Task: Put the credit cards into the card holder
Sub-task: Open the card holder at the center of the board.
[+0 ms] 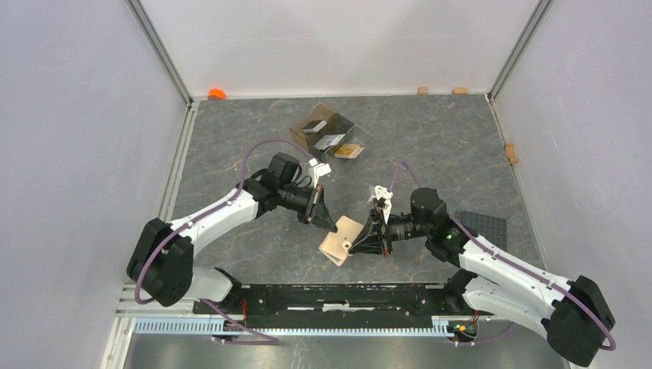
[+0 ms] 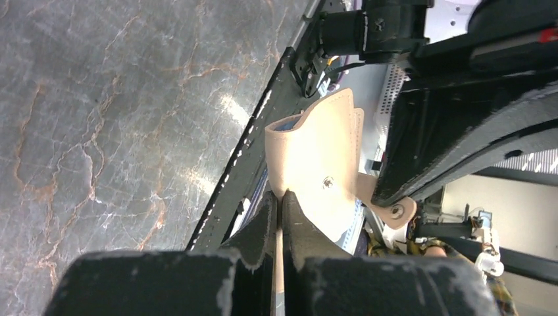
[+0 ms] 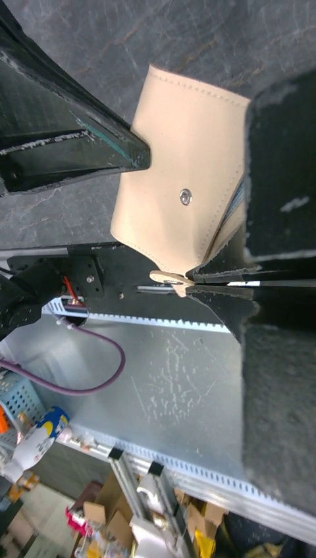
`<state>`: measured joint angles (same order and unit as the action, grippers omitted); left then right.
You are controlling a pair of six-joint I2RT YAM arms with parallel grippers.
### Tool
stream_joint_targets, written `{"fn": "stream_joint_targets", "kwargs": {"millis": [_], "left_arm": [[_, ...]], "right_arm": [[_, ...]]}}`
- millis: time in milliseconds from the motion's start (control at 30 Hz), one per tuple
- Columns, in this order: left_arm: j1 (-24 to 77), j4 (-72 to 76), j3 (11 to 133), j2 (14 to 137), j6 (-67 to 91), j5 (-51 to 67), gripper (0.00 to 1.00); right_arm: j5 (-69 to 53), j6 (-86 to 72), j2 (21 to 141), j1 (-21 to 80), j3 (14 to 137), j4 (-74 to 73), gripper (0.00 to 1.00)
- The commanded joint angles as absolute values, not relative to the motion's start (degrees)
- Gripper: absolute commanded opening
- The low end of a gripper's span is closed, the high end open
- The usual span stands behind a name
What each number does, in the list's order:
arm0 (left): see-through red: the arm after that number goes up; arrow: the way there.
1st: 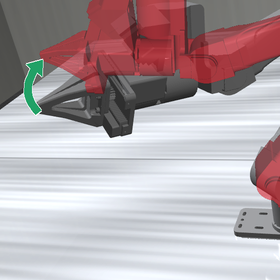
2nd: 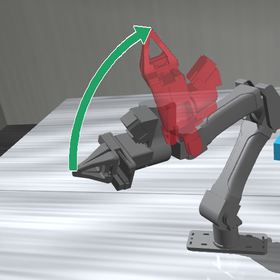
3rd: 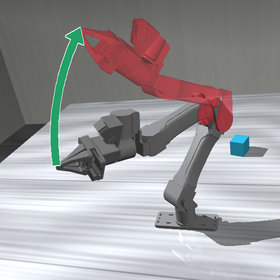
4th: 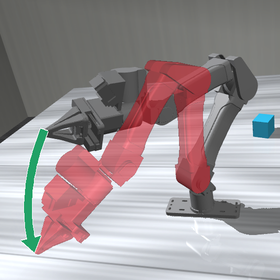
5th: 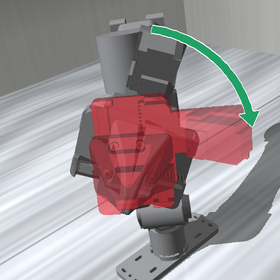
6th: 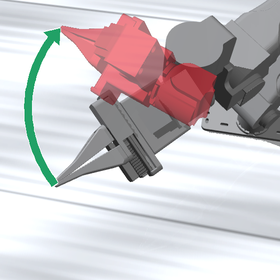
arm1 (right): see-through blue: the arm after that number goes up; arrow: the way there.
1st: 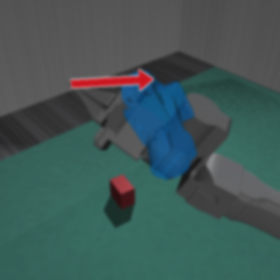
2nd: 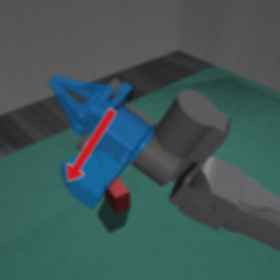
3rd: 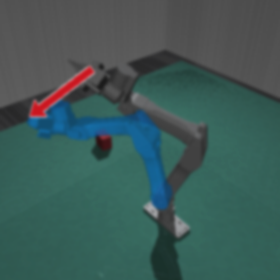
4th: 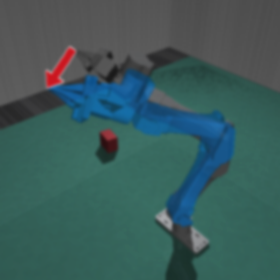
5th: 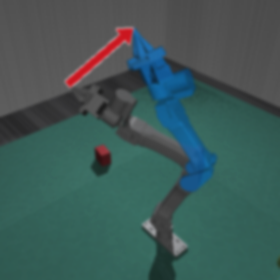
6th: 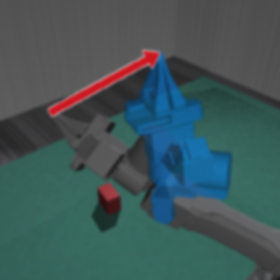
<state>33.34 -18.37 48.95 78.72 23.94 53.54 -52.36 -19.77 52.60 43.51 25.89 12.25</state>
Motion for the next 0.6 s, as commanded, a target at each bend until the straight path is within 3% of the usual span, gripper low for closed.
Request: {"fn": "stream_joint_targets", "kwargs": {"millis": [0, 33, 100, 133, 200, 300, 400, 567], "left_arm": [[32.92, -13.79, 46.51, 76.21, 30.09, 44.07, 0.02], [33.10, -12.22, 44.79, 74.39, 31.53, 41.57, 0.02], [33.35, -5.95, 39.81, 70.20, 35.83, 35.13, 0.02], [33.86, -3.47, 36.89, 68.15, 38.29, 32.30, 0.02], [35.14, 2.95, 31.66, 65.01, 42.78, 26.26, 0.02], [37.80, 11.24, 24.54, 61.85, 49.04, 20.03, 0.02], [41.04, 15.36, 18.60, 60.12, 53.41, 11.28, 0.02], [41.04, 21.26, 12.99, 61.15, 55.66, 10.07, 0.03]], "right_arm": [[-48.91, -12.64, 50.00, 44.21, 30.36, 3.25, 0.05], [-44.44, -12.40, 49.56, 44.22, 30.77, 1.42, 0.11], [-34.73, -13.12, 48.57, 44.21, 31.04, -2.20, 0.50], [-28.60, -14.94, 48.19, 44.21, 30.88, -3.16, 0.63], [-19.50, -18.62, 47.68, 44.21, 28.97, -2.42, 0.78], [-12.84, -25.55, 48.85, 44.21, 25.59, -0.45, 0.86], [-10.72, -32.10, 53.14, 44.68, 21.81, 4.12, 0.86], [-10.55, -36.10, 56.42, 45.47, 17.87, 10.27, 0.75]]}}
